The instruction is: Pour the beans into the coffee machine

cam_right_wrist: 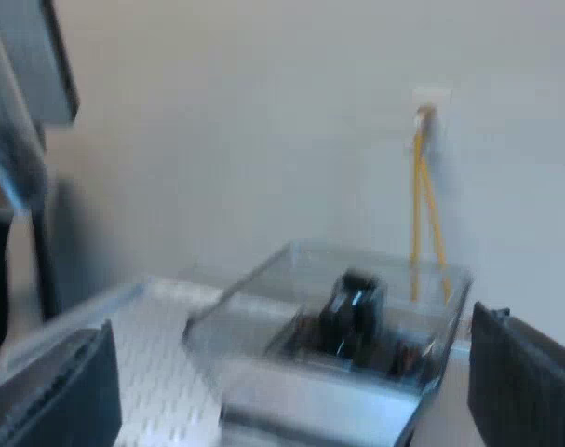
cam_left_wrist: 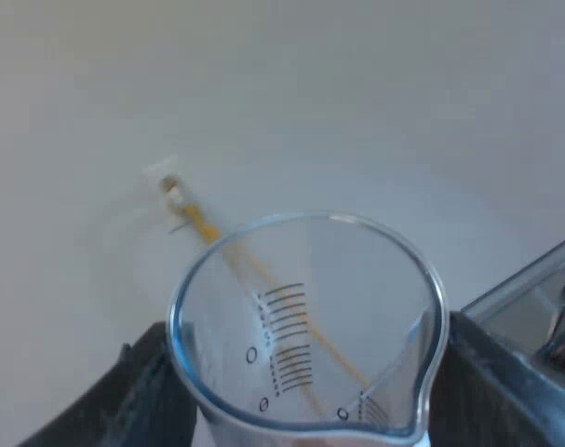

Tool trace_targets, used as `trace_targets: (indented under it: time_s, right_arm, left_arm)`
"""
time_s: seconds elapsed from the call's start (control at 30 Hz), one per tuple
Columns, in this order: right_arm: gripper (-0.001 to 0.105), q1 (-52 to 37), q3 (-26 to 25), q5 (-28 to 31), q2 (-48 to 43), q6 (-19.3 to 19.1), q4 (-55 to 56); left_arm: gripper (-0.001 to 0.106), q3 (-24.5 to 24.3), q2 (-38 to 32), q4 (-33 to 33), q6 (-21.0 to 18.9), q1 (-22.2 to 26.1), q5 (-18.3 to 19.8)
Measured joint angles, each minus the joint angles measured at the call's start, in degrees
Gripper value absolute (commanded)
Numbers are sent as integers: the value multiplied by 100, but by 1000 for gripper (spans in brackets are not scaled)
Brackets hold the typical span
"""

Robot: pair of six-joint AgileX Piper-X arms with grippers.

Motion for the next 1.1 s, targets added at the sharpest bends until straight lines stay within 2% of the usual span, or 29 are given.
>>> trace_targets:
  time_s: [0.1, 0.3, 0.43, 0.47, 0.53, 0.67, 0.7, 0.97, 1.03, 1.1]
  right_arm:
    - [78, 0, 0, 193, 0, -20, -324]
    - [78, 0, 0, 284, 0, -22, -511]
    - [78, 0, 0, 349, 0, -34, -511]
    - [78, 0, 0, 355, 0, -34, -511]
    - [78, 0, 0, 362, 0, -34, -511]
    - [78, 0, 0, 362, 0, -34, -511]
    - [78, 0, 0, 362, 0, -34, -511]
    - [78, 0, 0, 362, 0, -34, -511]
    - [78, 0, 0, 362, 0, -34, -511]
    - [78, 0, 0, 362, 0, -34, -511]
  left_arm:
    - [0, -521, 509, 12, 251, -348, -116]
    - [0, -1178, 1242, 3, 974, -838, -212]
    - [0, -1564, 1712, 3, 1532, -1206, -592]
    - [0, -1582, 1737, 3, 1566, -1223, -608]
    - [0, -1760, 1989, 9, 1992, -1362, -765]
    - [0, -1805, 2234, -2, 2659, -1421, -792]
    - [0, -1805, 2323, -2, 2959, -1421, -806]
    - [0, -1805, 2480, -2, 4151, -1421, -819]
    - [0, -1805, 2496, -2, 4829, -1421, -819]
    - [0, -1805, 2532, -2, 5246, -1421, -819]
